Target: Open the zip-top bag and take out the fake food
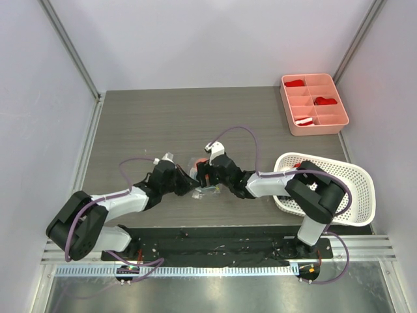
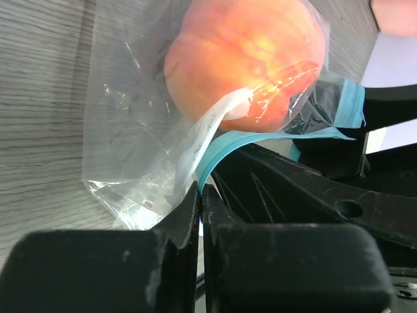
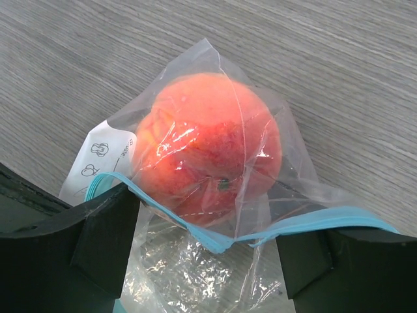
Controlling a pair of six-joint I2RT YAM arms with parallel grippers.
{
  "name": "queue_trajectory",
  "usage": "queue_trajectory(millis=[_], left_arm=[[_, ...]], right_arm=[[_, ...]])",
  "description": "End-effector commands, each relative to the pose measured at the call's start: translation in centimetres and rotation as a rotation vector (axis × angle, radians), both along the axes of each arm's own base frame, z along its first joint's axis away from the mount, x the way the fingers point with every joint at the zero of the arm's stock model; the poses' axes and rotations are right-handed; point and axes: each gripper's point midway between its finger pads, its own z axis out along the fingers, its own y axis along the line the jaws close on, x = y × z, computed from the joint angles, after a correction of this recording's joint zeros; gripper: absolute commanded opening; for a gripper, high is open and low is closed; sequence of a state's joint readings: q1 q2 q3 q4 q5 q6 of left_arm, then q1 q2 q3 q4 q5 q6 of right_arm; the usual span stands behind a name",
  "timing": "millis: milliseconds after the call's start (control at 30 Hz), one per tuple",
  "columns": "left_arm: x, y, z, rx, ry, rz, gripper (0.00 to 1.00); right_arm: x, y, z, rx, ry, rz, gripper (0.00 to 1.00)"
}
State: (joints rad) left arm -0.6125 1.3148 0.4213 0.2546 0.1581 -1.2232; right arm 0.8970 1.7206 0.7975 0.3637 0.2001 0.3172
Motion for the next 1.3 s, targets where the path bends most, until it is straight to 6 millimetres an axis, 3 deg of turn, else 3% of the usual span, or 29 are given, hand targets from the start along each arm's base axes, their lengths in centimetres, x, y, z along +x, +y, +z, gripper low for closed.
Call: queue_trajectory(millis=[0,233,400,633,733,933,1100,1267], left_arm=[[0.5,-0.2,0.6,-0.018,-0.035,0.008,0.0],[1.6,0.9,0.8,0.035,-0.047,0.041,0.0],[2.6,2.0,2.0,0.058,-0.074,0.059,0.0],[2.8,2.5,3.0,0.078,-0.095,0.067,0.0],[2.8,2.6,3.4,0.076,-0.106,0.075,0.0],[2.5,2.9,4.2,0.085,-0.127,0.066,0.0],[2.4,1.5,6.6,0.047,-0.229,-0.039,0.0],[3.5,4.0,5.8,0.215,-0.197,0.042,0.0]], right_arm=[[1.6,0.0,-0.3,0.0,-0.044,-0.052,0.79],[1.5,0.3,-1.5,-0.029,-0.015,-0.024,0.76],[1.5,1.1,-2.0,-0.018,0.011,0.013,0.61],[1.4,1.3,-0.8,0.008,-0.011,0.028,0.53],[1.4,1.3,0.2,0.013,-0.018,0.027,0.38],[1.4,0.1,3.3,0.023,-0.066,0.004,0.24],[0.9,-0.6,3.9,0.037,-0.095,0.002,0.24],[1.4,0.1,3.7,0.038,-0.091,0.011,0.27]])
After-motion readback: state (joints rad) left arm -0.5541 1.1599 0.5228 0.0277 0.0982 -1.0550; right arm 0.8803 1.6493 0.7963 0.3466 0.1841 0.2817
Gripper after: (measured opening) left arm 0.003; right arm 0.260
